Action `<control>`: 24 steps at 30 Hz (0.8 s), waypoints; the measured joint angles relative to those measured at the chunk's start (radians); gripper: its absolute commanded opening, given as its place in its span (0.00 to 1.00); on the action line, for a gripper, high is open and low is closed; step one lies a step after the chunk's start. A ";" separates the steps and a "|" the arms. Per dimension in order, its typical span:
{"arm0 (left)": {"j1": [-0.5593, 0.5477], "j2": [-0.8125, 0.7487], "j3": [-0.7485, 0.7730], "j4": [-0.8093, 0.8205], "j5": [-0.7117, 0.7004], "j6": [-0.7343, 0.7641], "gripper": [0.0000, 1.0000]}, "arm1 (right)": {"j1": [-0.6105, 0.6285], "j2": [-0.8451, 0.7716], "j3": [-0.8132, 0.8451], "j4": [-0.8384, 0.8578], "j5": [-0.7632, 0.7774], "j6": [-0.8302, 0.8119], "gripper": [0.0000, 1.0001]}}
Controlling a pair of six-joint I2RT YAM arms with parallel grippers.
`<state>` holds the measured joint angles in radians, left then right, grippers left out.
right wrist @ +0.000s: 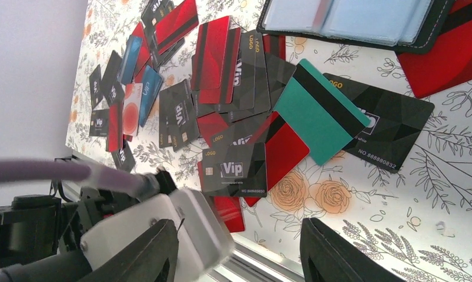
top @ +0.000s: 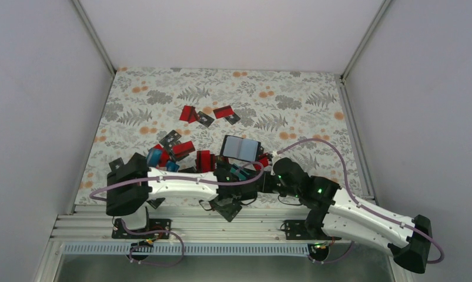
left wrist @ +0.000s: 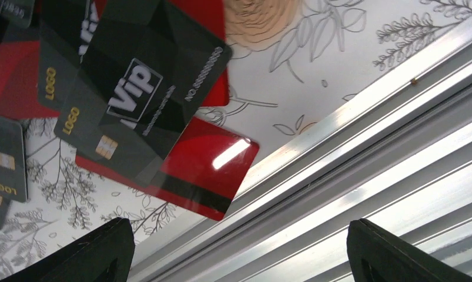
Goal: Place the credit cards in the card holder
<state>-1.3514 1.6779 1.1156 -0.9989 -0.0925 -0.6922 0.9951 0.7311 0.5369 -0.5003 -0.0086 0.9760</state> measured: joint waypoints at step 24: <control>-0.039 0.264 0.066 -0.112 -0.177 0.190 0.50 | -0.019 -0.011 -0.008 -0.171 0.044 -0.016 0.57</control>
<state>-1.3907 1.9415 1.1812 -1.1107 -0.2695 -0.5022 0.9764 0.7200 0.5293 -0.6712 0.0353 0.9596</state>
